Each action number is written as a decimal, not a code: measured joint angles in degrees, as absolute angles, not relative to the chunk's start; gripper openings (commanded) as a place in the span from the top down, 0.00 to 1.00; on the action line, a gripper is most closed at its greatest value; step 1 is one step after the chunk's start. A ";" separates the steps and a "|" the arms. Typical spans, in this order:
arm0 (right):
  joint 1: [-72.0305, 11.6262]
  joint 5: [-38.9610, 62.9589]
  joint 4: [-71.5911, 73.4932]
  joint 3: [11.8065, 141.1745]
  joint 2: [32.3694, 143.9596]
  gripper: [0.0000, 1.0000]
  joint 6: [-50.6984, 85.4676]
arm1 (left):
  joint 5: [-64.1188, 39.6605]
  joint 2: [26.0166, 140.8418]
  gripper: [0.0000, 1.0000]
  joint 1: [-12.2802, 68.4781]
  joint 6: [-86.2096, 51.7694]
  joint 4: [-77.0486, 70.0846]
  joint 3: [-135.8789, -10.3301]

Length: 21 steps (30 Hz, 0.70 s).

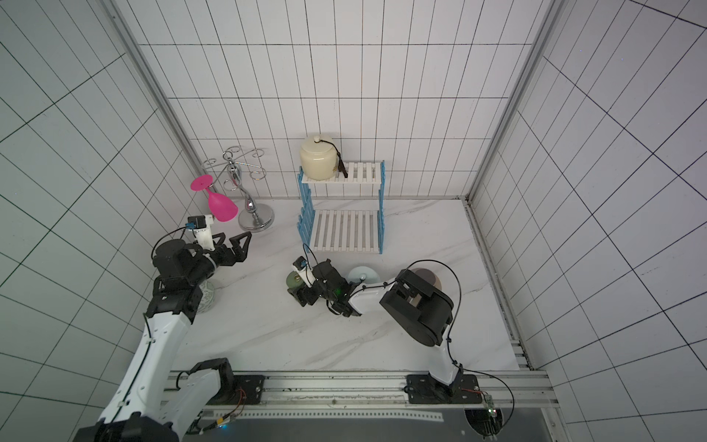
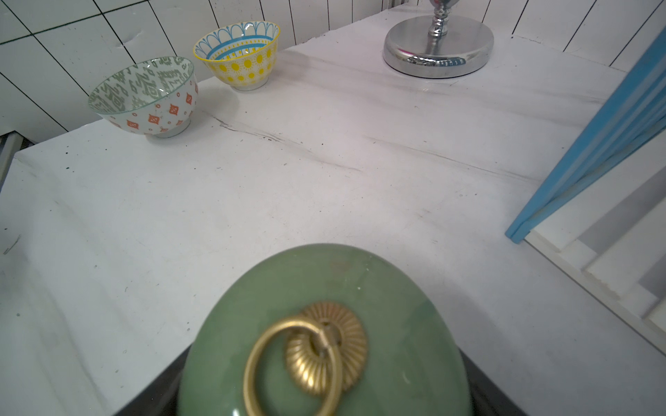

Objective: Remove the tea canisters from the shelf
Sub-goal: Place the tea canister at the center of the board.

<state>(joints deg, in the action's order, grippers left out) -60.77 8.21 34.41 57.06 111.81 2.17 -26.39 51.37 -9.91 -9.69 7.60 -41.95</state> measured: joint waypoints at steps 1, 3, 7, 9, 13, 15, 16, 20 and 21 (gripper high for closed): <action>-60.77 8.23 34.37 57.06 111.81 0.36 2.17 | -26.39 51.37 0.01 -9.93 -9.69 7.60 -41.95; -60.80 8.23 34.33 57.06 111.85 0.32 2.15 | -26.39 51.37 0.01 -9.91 -9.67 7.60 -41.95; -60.84 8.21 33.80 57.06 111.85 0.25 2.13 | -26.41 51.37 0.01 -9.91 -9.67 7.60 -41.95; -60.86 8.19 33.71 57.06 111.85 0.22 2.09 | -26.41 51.37 0.01 -9.91 -9.67 7.60 -41.95; -60.88 8.12 33.65 57.08 111.85 0.17 1.72 | -26.41 51.37 0.01 -9.91 -9.69 7.60 -41.95; -60.99 8.05 33.63 57.08 111.85 0.15 1.58 | -26.44 51.37 0.01 -9.91 -9.69 7.60 -41.95; -61.06 7.92 33.61 57.08 111.85 0.14 1.45 | -26.44 51.37 0.01 -9.91 -9.69 7.60 -41.95; -61.28 7.62 33.50 57.08 111.85 0.03 0.75 | -26.57 51.37 0.01 -9.91 -9.89 7.60 -41.95; -61.28 7.51 33.74 57.10 111.81 0.01 0.49 | -26.61 51.37 0.01 -9.91 -9.98 7.60 -41.95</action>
<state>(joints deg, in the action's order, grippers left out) -61.28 7.51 33.74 57.10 111.81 0.49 -26.61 51.37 -9.91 -9.98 7.60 -41.95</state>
